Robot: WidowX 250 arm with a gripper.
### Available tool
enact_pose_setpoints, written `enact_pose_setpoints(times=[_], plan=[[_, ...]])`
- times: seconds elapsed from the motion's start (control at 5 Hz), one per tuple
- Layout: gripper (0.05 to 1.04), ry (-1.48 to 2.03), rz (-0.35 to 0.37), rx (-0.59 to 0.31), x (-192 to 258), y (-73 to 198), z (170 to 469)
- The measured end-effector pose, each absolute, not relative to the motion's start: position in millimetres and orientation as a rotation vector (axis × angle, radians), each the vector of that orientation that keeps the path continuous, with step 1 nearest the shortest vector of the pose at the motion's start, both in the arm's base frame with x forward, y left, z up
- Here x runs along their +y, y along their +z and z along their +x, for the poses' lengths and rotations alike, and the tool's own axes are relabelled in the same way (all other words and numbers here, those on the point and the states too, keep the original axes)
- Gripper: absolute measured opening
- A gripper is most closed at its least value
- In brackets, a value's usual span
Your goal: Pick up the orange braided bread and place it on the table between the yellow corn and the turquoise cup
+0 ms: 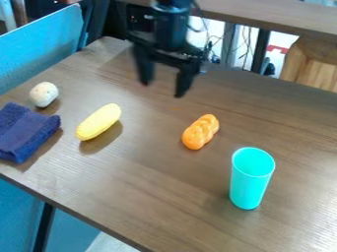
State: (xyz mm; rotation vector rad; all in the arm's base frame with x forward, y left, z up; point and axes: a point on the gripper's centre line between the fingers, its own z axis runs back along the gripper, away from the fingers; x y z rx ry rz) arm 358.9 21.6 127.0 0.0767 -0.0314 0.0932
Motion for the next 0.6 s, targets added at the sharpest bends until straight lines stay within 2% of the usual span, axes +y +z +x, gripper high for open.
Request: enact_pose_setpoints(times=[0.2, 0.4, 0.6], plan=[[1.000, 0.111, 0.149, 0.055, 59.2, 119.2, 336.1], [1.000, 0.127, 0.200, 0.051, 74.7, 136.0, 312.9], [1.000, 0.166, 0.161, 0.028, 87.3, 135.3, 297.1]])
